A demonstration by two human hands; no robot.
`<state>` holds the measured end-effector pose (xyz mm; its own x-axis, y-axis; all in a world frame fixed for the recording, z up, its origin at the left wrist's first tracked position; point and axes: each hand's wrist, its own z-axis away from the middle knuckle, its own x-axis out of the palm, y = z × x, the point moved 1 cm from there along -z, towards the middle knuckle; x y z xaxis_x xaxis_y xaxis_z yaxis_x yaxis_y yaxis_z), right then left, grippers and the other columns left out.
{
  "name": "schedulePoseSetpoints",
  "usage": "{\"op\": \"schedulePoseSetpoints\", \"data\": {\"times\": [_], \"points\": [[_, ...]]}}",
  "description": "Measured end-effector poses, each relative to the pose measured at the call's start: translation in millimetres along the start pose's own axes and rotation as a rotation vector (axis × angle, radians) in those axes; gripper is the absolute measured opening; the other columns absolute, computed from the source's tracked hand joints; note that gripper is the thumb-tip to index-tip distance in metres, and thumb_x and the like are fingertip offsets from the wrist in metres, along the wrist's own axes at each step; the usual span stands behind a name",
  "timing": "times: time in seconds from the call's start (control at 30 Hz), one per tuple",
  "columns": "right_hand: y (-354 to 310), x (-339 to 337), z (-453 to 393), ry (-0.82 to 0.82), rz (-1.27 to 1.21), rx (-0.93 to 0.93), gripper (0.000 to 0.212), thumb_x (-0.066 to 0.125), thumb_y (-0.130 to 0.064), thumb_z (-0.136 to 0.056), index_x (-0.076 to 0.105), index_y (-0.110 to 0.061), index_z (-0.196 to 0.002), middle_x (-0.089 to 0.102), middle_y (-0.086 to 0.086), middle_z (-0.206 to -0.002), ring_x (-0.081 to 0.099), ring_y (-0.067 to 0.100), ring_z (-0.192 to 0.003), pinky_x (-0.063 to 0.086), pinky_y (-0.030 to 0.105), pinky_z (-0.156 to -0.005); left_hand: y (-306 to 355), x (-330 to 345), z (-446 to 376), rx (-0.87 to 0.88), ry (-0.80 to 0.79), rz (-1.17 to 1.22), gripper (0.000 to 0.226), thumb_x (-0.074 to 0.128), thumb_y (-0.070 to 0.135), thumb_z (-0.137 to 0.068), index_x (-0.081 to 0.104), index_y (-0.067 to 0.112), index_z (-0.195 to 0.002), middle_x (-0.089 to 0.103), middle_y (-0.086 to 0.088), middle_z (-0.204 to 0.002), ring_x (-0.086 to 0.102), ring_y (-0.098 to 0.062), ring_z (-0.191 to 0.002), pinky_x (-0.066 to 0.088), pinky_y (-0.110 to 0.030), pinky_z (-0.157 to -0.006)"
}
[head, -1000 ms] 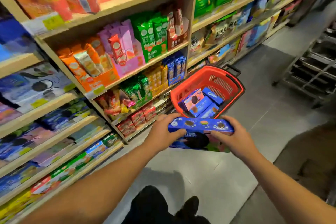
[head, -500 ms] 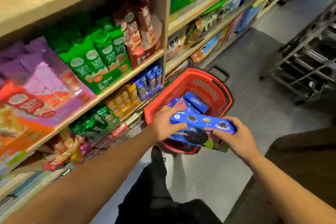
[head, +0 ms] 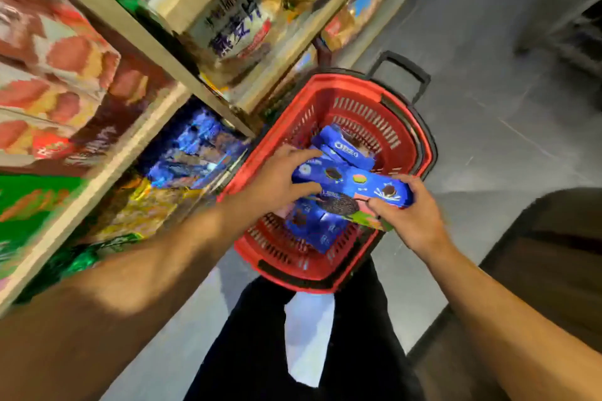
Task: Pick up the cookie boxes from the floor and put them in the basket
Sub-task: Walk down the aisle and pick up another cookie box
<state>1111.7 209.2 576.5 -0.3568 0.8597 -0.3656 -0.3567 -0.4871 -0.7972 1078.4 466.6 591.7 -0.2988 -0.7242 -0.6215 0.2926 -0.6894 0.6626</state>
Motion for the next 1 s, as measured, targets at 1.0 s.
{"op": "schedulePoseSetpoints", "data": {"times": [1.0], "points": [[185, 84, -244, -0.27, 0.49, 0.236, 0.073, 0.077, -0.035, -0.079, 0.044, -0.008, -0.138, 0.038, 0.013, -0.143, 0.051, 0.025, -0.119, 0.038, 0.026, -0.098, -138, 147, -258, -0.15, -0.082, -0.184, 0.069, 0.06, 0.029, -0.092, 0.028, 0.01, -0.15, 0.026, -0.018, -0.155, 0.025, -0.027, -0.144, 0.02, -0.032, -0.118]]}}
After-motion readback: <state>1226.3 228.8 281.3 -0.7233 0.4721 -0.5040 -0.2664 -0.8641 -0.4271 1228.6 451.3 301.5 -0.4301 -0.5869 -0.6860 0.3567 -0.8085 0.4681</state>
